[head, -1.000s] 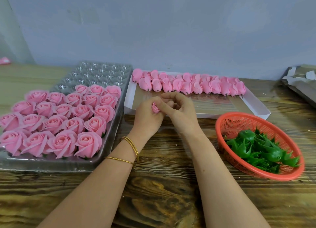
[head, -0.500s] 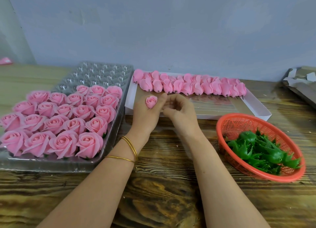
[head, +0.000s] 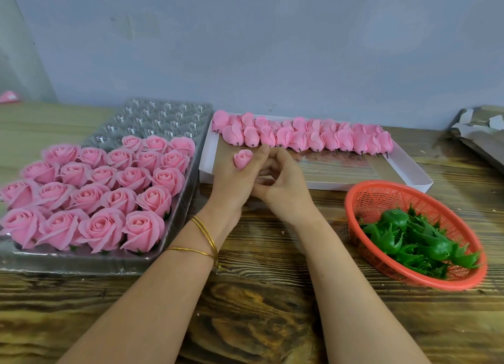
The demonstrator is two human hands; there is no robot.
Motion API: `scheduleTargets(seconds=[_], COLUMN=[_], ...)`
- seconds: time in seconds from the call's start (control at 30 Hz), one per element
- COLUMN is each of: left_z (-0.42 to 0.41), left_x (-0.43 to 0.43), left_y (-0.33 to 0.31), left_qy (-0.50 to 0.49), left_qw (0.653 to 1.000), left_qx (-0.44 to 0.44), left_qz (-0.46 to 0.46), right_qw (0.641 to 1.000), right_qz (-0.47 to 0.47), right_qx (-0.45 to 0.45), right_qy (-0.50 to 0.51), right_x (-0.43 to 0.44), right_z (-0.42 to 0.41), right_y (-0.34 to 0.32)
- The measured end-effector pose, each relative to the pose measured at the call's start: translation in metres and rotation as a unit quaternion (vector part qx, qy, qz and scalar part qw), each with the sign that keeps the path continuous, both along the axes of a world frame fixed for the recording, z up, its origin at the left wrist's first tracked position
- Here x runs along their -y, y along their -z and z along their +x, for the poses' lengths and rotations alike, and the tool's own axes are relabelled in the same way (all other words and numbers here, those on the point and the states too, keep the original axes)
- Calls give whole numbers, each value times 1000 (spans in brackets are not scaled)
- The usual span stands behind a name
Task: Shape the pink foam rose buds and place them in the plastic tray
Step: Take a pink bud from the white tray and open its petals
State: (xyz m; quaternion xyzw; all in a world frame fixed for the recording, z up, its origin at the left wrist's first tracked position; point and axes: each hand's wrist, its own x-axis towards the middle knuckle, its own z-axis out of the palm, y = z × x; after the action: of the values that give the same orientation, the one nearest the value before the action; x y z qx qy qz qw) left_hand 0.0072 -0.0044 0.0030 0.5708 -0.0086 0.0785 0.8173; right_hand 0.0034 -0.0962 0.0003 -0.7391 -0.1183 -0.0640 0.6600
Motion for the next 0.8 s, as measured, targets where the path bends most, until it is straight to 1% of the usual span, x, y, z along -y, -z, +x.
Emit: scheduleTargets(seconds=[0.17,0.33,0.47,0.57,0.67,0.8], left_z=[-3,-4,-2,0,-1,-3], left_x=[-5,-7,-5,-4,-3,-3], left_y=[-3,-4,-3,0,0,-2], left_qy=[35,41,25,11,15,32], left_qw=[999,997,999,999,999,997], left_qx=[17,26,2,-11,-4,29], left_qz=[26,55,40,45,48,56], right_qw=[999,997,998,999,1000,1000], right_qz=[5,10,6,-4,-10,-17], right_qx=[-19,-24,-26,-17,-7,10], right_qy=[-47,-69,-59,-43,-27,-12], right_x=[4,5,4,3,1,2], right_z=[-4,-6,-6,-5,-5,-1], right_y=[-3,-4,-5,-3,-3,-1])
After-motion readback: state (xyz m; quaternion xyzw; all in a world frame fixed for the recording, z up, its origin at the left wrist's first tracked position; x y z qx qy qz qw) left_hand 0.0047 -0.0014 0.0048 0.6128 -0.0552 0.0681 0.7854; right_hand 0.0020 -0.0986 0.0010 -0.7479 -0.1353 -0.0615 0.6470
